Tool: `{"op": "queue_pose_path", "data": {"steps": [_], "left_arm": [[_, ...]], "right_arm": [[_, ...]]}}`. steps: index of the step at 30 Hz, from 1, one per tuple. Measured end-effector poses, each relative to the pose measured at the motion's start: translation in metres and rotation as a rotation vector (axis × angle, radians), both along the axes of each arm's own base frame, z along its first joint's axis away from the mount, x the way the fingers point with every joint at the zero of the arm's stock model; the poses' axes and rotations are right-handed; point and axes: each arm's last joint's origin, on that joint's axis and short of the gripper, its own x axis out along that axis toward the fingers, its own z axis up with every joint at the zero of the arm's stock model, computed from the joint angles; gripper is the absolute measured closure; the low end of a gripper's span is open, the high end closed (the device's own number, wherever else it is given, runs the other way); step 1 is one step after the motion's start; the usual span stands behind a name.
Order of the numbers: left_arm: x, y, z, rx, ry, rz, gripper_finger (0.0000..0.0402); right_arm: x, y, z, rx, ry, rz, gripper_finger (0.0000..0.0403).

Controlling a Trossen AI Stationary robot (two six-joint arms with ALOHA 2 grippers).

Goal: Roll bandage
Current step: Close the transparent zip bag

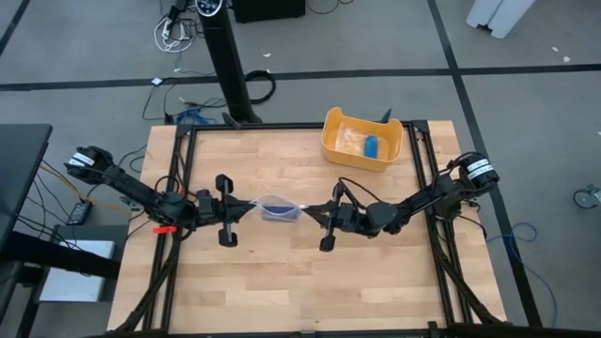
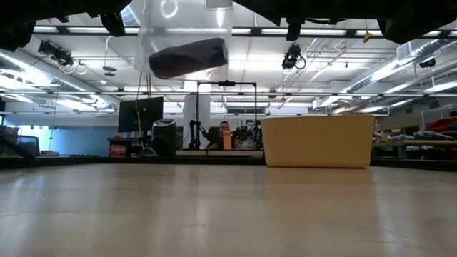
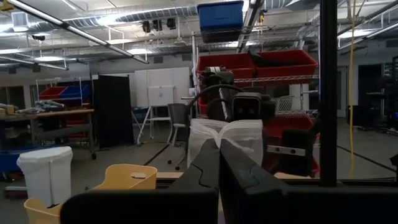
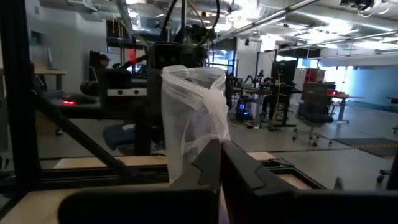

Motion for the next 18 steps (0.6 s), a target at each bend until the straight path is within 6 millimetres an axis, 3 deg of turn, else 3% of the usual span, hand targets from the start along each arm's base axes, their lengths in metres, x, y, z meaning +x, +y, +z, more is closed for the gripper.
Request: {"op": "queue_pose_path", "data": {"steps": [5, 11, 18], "left_arm": [[0.0, 0.0, 0.0, 0.011, 0.0, 0.004, 0.0401], [0.0, 0.0, 0.001, 0.01, -0.006, 0.006, 0.0401], [-0.001, 0.0, 0.002, 0.008, -0.023, 0.007, 0.0401]], "right_arm": [[-0.005, 0.01, -0.001, -0.033, 0.047, -0.085, 0.0345], [-0.011, 0.019, 0.004, -0.029, 0.043, -0.055, 0.0262], [-0.005, 0.006, 0.001, 0.062, 0.039, 0.003, 0.0219]]}}
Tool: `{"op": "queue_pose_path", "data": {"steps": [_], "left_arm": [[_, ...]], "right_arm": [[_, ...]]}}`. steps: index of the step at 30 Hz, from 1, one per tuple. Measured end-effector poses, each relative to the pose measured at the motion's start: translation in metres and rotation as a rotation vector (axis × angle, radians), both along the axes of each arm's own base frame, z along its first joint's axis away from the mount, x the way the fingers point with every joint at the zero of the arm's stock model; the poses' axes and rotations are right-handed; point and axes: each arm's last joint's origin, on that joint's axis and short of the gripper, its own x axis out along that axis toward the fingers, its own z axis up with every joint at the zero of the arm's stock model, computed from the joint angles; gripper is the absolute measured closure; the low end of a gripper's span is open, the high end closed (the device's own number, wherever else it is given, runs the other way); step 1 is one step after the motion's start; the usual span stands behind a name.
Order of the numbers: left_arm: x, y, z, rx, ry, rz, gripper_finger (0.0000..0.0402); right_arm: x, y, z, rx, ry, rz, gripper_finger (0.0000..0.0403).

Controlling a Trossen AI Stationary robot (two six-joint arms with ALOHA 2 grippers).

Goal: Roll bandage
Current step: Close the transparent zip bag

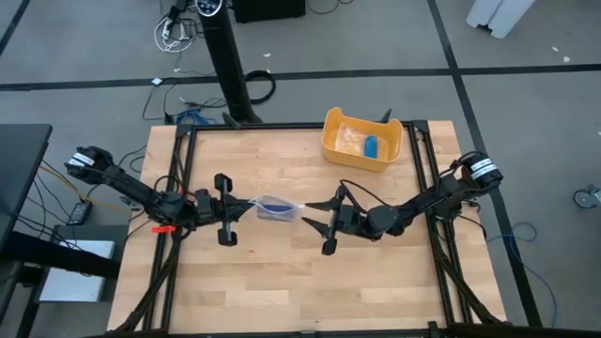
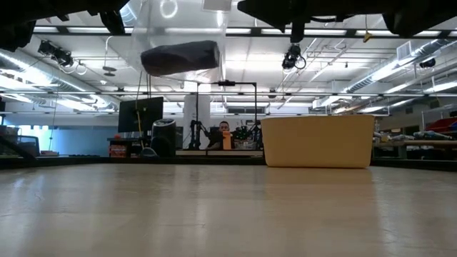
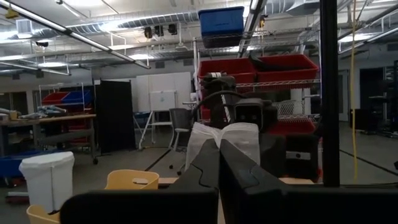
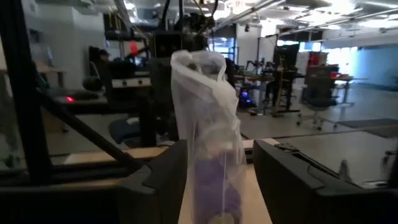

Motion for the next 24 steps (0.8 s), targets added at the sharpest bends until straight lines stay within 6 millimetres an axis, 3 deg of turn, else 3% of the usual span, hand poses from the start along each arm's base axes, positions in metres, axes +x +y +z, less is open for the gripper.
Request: {"op": "queue_pose_path", "data": {"steps": [8, 14, 19, 24], "left_arm": [[0.0, 0.0, 0.0, 0.001, -0.001, -0.002, 0.0401], [0.0, 0.0, 0.001, 0.005, -0.01, -0.002, 0.0401], [0.0, 0.0, 0.005, 0.015, -0.031, 0.003, 0.0401], [0.0, 0.0, 0.004, 0.019, -0.021, 0.003, 0.0401]], "right_arm": [[0.005, -0.013, 0.003, 0.051, -0.045, 0.073, 0.0216], [0.007, -0.02, 0.004, 0.051, -0.064, 0.085, 0.0239], [0.008, -0.022, 0.005, 0.044, -0.069, 0.102, 0.0295], [0.007, -0.022, 0.009, -0.003, -0.102, 0.09, 0.0384]]}}
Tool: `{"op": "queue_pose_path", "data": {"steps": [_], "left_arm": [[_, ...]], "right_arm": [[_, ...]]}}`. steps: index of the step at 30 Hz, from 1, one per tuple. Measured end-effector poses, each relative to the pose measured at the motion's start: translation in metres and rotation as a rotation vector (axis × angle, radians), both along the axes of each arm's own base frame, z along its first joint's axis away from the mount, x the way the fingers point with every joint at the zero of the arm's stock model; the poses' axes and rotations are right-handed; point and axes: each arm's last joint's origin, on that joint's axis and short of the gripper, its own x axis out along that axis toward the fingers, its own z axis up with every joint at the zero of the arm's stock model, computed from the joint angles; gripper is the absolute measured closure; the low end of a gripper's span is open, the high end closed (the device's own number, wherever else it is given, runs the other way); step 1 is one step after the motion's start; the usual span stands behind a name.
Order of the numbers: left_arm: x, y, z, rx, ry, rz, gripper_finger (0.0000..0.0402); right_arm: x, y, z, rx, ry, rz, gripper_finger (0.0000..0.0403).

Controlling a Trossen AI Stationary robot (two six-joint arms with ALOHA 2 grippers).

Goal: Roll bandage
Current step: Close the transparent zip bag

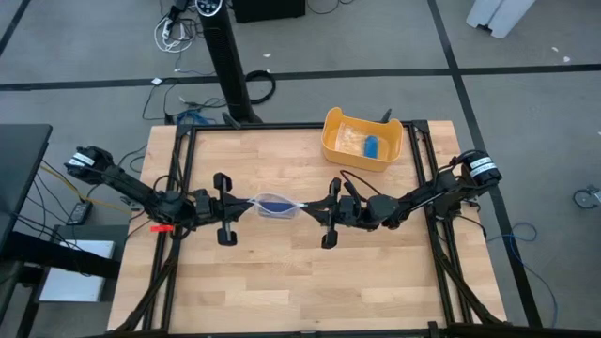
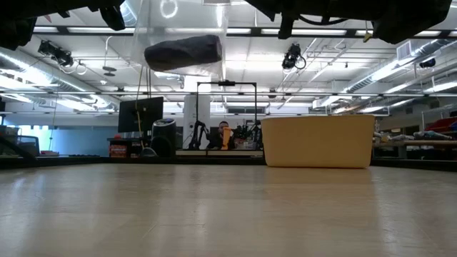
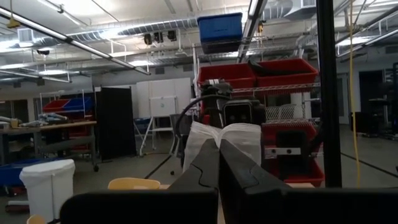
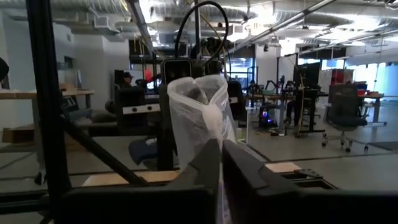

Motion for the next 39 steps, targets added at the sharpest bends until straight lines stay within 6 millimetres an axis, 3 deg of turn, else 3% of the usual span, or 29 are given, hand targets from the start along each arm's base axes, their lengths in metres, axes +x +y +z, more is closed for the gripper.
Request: {"op": "queue_pose_path", "data": {"steps": [11, 21, 26, 39], "left_arm": [[0.0, 0.0, -0.001, 0.003, 0.008, 0.001, 0.0401], [0.0, 0.0, 0.0, 0.003, 0.005, 0.002, 0.0401], [0.0, 0.0, 0.001, 0.0, -0.005, 0.002, 0.0401], [0.0, 0.001, 0.001, 0.0, -0.013, 0.006, 0.0401]], "right_arm": [[-0.001, 0.004, -0.001, -0.085, 0.022, -0.019, 0.0396], [-0.001, 0.009, -0.005, -0.094, 0.07, -0.012, 0.0249], [0.0, 0.006, -0.005, -0.056, 0.06, 0.018, 0.0212], [0.005, -0.004, 0.002, -0.033, 0.0, 0.11, 0.0239]]}}
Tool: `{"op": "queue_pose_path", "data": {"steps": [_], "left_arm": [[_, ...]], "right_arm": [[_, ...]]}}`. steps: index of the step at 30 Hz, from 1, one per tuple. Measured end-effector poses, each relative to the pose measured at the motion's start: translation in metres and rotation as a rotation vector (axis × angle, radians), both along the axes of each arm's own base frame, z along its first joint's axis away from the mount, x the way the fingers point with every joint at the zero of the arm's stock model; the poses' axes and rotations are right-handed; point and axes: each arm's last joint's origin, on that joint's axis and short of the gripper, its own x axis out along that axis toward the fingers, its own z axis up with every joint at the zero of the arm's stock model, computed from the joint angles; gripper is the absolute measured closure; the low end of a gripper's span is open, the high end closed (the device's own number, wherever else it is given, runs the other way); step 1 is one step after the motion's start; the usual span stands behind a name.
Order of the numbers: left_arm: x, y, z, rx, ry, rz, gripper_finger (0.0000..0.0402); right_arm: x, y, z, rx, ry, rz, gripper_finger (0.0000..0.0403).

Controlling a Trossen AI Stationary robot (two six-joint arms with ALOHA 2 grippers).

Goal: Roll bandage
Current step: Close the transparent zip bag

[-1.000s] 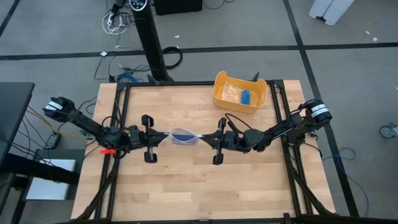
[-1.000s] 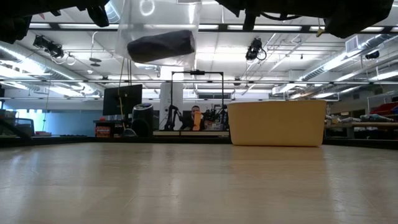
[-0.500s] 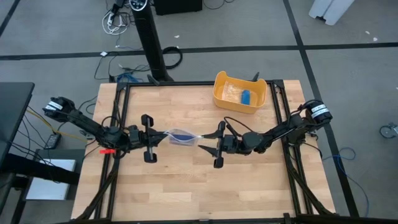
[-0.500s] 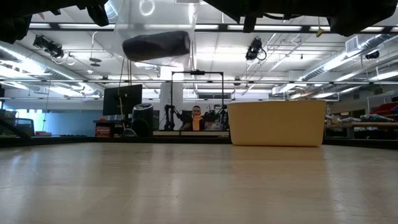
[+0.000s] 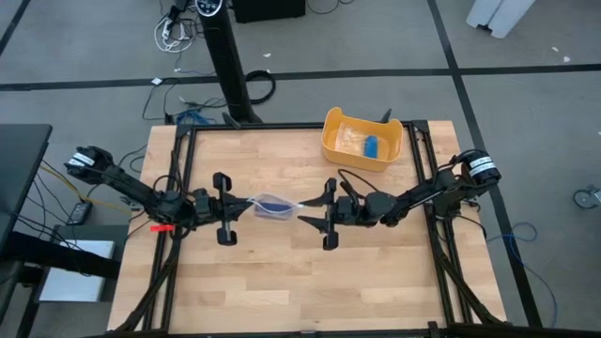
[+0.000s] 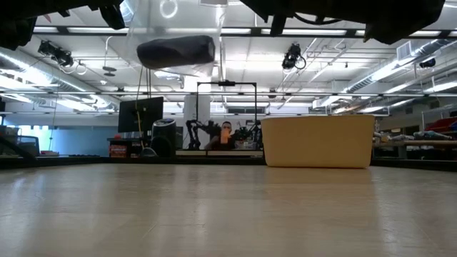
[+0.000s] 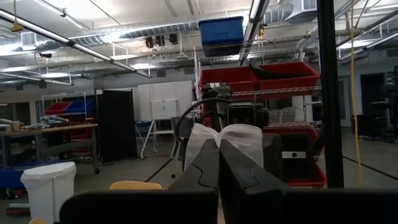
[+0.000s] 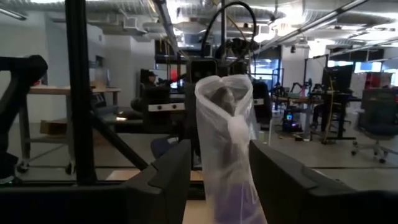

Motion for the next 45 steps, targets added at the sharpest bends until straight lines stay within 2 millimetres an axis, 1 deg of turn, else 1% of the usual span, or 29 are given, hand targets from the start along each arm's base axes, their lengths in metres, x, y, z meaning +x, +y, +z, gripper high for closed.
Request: {"op": "queue_pose_path", "data": {"steps": [7, 10, 13, 21, 24, 27, 32, 36, 40, 43, 45], "left_arm": [[0.0, 0.0, 0.001, 0.004, -0.004, 0.003, 0.0401], [-0.001, 0.0, 0.002, 0.007, -0.019, 0.007, 0.0401], [-0.001, 0.0, 0.002, 0.007, -0.019, 0.007, 0.0401], [-0.001, 0.0, 0.002, 0.011, -0.019, 0.0, 0.0401], [0.0, 0.0, -0.001, 0.025, 0.012, 0.003, 0.04], [0.002, 0.001, -0.005, 0.039, 0.072, 0.081, 0.0392], [0.004, 0.003, -0.014, 0.05, 0.182, 0.192, 0.0355], [0.005, 0.004, -0.022, 0.085, 0.277, 0.283, 0.0325], [0.004, 0.002, -0.025, 0.126, 0.327, 0.318, 0.0299], [0.007, -0.003, -0.023, 0.147, 0.362, 0.307, 0.0285], [0.01, -0.008, -0.016, 0.145, 0.371, 0.289, 0.0279]], "right_arm": [[0.004, 0.001, 0.004, -0.006, 0.004, -0.003, 0.0256], [0.004, -0.001, 0.004, -0.004, 0.013, -0.021, 0.0272], [0.005, -0.004, 0.004, 0.004, 0.016, -0.047, 0.03], [0.006, -0.007, 0.004, -0.004, 0.017, -0.064, 0.0394], [0.005, -0.006, 0.003, -0.024, 0.021, -0.092, 0.0396], [0.003, -0.003, 0.004, -0.056, 0.039, -0.094, 0.0399], [-0.003, -0.003, 0.009, -0.081, 0.131, -0.163, 0.04], [-0.012, -0.005, 0.013, -0.111, 0.245, -0.197, 0.0401], [-0.024, -0.008, 0.02, -0.124, 0.328, -0.248, 0.0401], [-0.032, -0.008, 0.027, -0.136, 0.347, -0.265, 0.0401], [-0.036, -0.008, 0.03, -0.142, 0.358, -0.261, 0.0402]]}}
